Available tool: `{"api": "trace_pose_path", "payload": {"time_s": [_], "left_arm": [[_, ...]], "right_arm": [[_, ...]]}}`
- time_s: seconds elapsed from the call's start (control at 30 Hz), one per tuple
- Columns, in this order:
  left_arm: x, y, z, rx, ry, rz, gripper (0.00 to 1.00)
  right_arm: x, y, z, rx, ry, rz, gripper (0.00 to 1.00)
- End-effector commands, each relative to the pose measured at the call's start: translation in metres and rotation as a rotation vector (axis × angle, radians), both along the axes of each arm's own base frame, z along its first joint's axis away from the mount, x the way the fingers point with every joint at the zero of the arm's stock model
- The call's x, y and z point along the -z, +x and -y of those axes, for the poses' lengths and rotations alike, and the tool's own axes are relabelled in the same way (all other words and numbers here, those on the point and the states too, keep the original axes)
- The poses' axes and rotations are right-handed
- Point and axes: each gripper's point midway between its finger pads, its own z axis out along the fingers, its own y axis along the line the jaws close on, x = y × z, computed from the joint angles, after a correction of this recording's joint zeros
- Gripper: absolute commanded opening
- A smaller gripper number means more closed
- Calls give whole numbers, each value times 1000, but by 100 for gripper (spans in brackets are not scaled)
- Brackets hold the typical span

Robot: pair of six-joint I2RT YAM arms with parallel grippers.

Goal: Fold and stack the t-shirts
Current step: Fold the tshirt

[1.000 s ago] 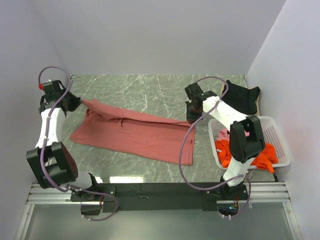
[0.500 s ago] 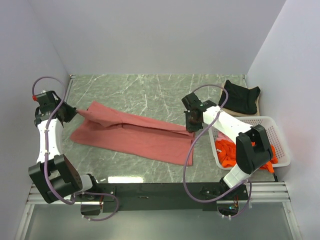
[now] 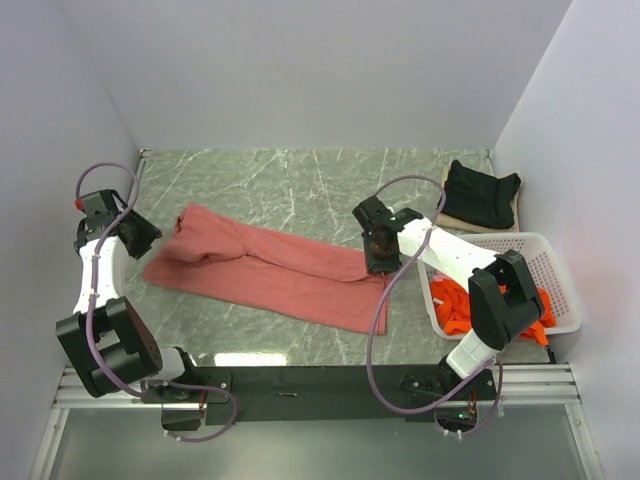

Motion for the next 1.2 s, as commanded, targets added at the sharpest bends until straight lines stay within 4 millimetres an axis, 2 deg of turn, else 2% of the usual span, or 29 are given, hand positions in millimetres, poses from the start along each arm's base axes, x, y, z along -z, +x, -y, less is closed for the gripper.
{"api": "trace_pose_path", "payload": {"time_s": [0.0,0.1,0.17,0.23,0.27,0.3,0.37,0.4,0.5,0.6,0.67,0.8,1.0,1.07,1.17], "left_arm": [[0,-2,-22,-52,94,-26,55],[-20,-1,-25,-71,133,33,69],[-28,-3,-20,-58,144,54,72],[-33,-7,-3,-21,148,73,72],[-32,-9,7,0,144,76,69],[-29,-13,33,62,130,78,68],[-20,-20,56,101,137,63,65],[-9,-27,82,165,122,49,63],[15,-39,116,218,74,6,57],[26,-44,144,275,63,-19,53],[29,-44,146,268,83,-27,53],[49,-42,146,286,110,-87,54],[50,-19,132,260,209,-93,55],[59,-14,130,265,227,-126,55],[60,-1,130,277,248,-113,54]], "right_arm": [[-34,5,-22,-40,53,73,41],[-53,9,-52,-85,138,99,44],[-58,12,-73,-113,200,102,44],[-58,14,-85,-119,239,102,44],[-54,13,-93,-131,256,82,44],[-52,13,-97,-133,265,77,44],[-45,14,-103,-144,265,63,44],[-44,11,-108,-153,280,49,43],[-41,9,-111,-164,283,38,44],[-39,8,-111,-161,292,35,43],[-37,5,-112,-160,296,28,43],[-34,0,-112,-155,315,17,43],[-34,-3,-108,-152,314,18,42],[-33,-5,-107,-150,312,14,42],[-33,-7,-105,-147,311,15,42]]}}
